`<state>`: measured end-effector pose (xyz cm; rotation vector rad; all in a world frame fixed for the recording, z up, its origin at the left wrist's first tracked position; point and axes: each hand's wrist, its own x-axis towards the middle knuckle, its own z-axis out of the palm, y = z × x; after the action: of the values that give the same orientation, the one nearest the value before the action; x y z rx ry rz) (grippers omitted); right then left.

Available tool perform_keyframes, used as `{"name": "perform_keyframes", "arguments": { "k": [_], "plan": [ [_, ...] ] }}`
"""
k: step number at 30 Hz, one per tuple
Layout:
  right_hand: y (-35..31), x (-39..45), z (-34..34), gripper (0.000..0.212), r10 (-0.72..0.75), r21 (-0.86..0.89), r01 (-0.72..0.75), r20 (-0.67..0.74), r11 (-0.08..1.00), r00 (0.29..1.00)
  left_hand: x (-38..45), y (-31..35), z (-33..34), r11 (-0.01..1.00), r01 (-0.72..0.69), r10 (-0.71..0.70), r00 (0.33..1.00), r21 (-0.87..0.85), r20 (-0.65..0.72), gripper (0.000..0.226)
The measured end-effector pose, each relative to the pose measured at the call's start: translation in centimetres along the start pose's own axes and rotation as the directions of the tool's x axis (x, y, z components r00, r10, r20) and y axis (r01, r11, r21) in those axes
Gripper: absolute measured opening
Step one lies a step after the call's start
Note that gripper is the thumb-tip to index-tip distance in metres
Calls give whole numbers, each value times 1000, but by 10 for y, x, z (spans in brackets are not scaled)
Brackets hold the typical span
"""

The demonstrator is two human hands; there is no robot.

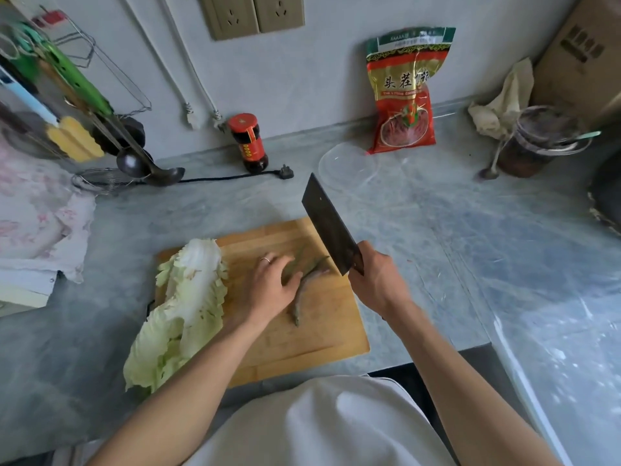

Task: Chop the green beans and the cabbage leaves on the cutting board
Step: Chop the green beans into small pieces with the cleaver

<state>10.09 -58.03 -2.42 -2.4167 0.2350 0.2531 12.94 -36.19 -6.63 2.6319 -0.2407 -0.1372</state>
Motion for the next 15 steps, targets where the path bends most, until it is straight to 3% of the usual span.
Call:
{"name": "perform_keyframes", "arguments": {
  "k": [3,9,15],
  "plan": [
    [-1,-2,-1,8,3,-74,-8,-61,997,998,-1,2,8,998,-57,56,996,16,76,43],
    [1,3,0,56,33,-357,-64,-91,932,995,6,13,9,997,-71,70,997,20,28,27],
    [1,8,25,68,58,-409,-83,-72,909,996,2,12,10,999,-34,33,999,18,20,30]
  ]
}}
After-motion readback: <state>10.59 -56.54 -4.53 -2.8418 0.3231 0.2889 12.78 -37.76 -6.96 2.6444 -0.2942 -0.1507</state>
